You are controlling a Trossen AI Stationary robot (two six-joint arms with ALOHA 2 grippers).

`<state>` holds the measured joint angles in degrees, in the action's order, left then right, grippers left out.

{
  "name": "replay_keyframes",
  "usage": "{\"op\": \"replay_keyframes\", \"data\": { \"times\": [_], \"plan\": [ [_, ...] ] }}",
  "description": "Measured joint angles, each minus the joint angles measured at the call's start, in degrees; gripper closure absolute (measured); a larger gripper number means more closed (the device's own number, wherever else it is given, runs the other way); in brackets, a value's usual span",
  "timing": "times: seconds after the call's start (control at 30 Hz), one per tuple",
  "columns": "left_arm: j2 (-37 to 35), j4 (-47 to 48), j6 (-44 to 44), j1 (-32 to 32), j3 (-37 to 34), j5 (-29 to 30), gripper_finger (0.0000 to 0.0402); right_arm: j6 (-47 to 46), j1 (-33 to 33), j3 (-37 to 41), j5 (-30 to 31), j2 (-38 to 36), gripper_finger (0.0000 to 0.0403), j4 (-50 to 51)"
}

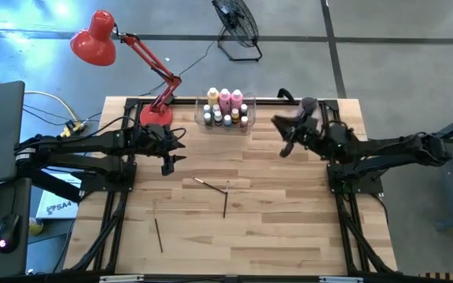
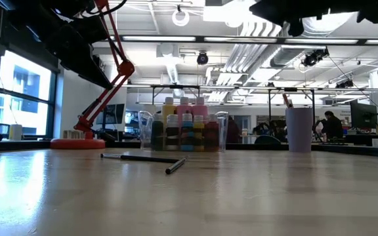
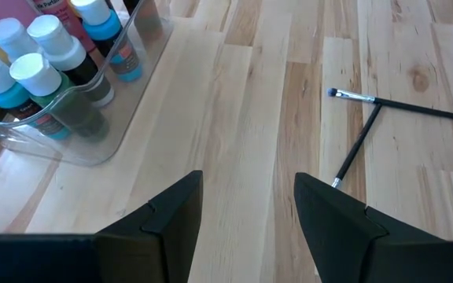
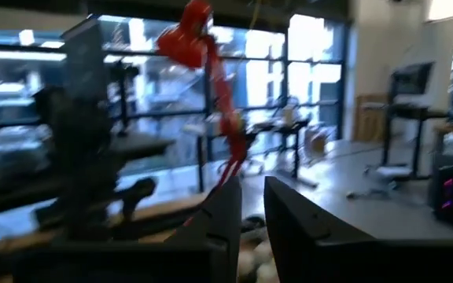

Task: Pick & Place Paint Supplies
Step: Put the black paint brush into the violet cup

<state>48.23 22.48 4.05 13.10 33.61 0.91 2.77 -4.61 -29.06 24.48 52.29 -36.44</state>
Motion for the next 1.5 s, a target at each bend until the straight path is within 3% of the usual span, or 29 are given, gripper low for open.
{"op": "replay_keyframes", "data": {
  "times": [0.53, 0.7, 0.9, 1.13, 1.3, 1.5],
  "plan": [
    [0.0, -0.4, 0.1, 0.0, 0.0, 0.0, 0.0203, -7.6, 4.4, 0.0, -8.4, 0.7, 0.0386, 19.8],
    [0.0, -0.2, -1.3, 0.0, 0.0, -0.2, 0.0203, -7.6, 4.4, 0.0, -8.7, 1.0, 0.0388, 20.6],
    [0.0, 0.0, -1.3, 0.0, 0.0, -0.4, 0.0203, -7.6, 4.4, 0.0, -14.7, 2.1, 0.0388, 21.1],
    [0.0, 0.3, -1.3, 0.0, 0.0, -0.4, 0.0203, -7.7, 4.4, 0.0, -20.1, 6.9, 0.0388, 21.3],
    [0.0, 0.0, -0.9, 0.0, 0.0, -0.5, 0.0203, -7.5, 4.2, 0.0, -20.3, 10.2, 0.0388, 20.1],
    [0.0, -0.4, 1.9, 0.0, 0.0, -6.0, 0.0203, -7.1, 4.1, 0.0, -20.3, 11.0, 0.0388, 17.6]
  ]
}}
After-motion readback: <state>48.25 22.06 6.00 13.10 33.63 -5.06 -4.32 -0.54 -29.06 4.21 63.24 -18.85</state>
